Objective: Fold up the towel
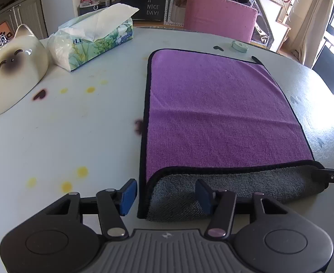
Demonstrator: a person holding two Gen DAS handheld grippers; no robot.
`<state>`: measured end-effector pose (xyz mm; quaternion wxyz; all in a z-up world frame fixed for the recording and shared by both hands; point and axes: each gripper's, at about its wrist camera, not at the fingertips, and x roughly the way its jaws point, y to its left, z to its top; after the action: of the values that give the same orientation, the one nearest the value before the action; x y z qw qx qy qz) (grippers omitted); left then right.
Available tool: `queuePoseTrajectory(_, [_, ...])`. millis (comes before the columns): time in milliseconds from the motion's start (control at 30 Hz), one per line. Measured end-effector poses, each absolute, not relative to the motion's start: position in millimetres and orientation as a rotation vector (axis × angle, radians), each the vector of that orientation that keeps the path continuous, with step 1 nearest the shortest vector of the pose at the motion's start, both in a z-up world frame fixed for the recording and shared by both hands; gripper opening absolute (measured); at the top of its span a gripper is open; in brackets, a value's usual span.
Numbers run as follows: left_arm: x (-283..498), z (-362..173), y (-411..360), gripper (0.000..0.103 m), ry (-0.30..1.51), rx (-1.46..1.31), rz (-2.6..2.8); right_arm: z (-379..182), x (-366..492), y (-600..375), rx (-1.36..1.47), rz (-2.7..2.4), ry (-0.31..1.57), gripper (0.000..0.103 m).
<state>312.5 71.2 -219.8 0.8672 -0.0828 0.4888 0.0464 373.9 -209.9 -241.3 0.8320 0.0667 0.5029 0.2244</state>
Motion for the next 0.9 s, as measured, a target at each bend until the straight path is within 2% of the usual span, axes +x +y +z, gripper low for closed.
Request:
queuePoseTrajectory(267, [313, -221, 79, 0.04, 1.055, -0.194, 0.08, -242, 368, -211, 0.138, 0.452, 1.103, 0.012])
queuePoseTrajectory(533, [313, -221, 82, 0.011, 1.077, -0.199, 0.072, -241, 365, -208, 0.128, 0.423, 1.116, 0.006])
queuePoseTrajectory(700, [312, -213, 79, 0.006, 1.091, -0.186, 0.052, -237, 366, -205, 0.122, 0.403, 1.123, 0.004])
queuePoseTrajectory(900, [312, -192, 77, 0.005, 1.06, -0.182, 0.056, -224, 363, -207, 0.14, 0.381, 1.099, 0.004])
